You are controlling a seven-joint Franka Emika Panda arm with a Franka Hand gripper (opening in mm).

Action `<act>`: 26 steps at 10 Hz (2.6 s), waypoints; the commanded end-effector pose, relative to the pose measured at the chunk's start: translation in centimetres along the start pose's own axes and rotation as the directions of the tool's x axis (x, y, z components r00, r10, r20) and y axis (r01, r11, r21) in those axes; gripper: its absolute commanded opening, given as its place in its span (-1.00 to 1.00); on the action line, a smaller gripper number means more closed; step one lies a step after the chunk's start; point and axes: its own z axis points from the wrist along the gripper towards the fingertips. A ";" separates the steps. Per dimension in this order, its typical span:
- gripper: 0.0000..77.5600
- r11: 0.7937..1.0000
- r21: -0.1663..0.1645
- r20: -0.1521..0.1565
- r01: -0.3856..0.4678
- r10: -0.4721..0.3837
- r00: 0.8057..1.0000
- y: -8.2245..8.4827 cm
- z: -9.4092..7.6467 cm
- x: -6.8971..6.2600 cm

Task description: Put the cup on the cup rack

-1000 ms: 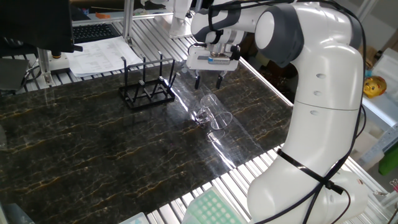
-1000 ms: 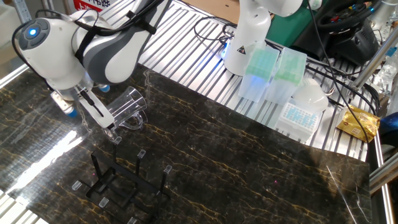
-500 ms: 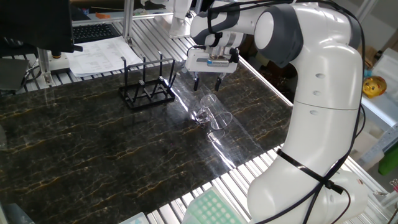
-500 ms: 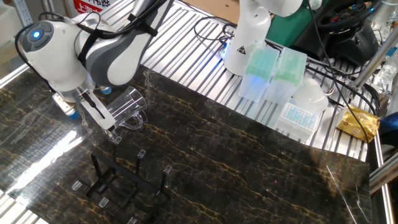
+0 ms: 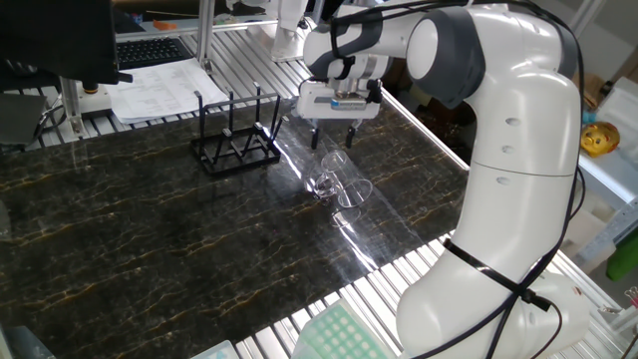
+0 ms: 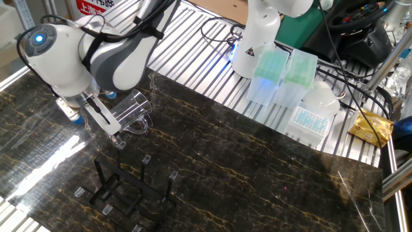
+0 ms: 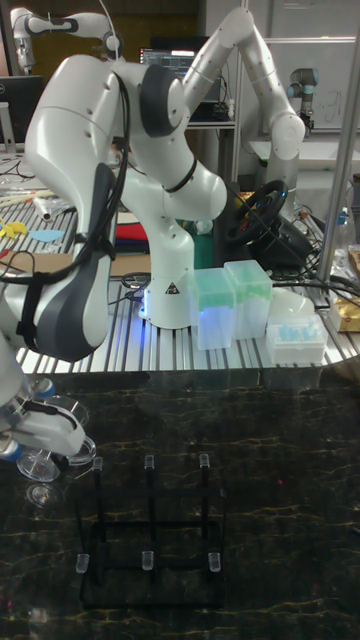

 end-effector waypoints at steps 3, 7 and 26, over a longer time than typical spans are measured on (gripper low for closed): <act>1.00 1.000 0.006 0.008 0.010 -0.011 1.000 -0.8 1.0 -0.2; 1.00 1.000 0.007 0.011 0.009 -0.009 1.000 -0.7 1.8 -0.4; 1.00 0.999 0.036 0.002 0.002 -0.002 1.000 -1.4 4.0 0.5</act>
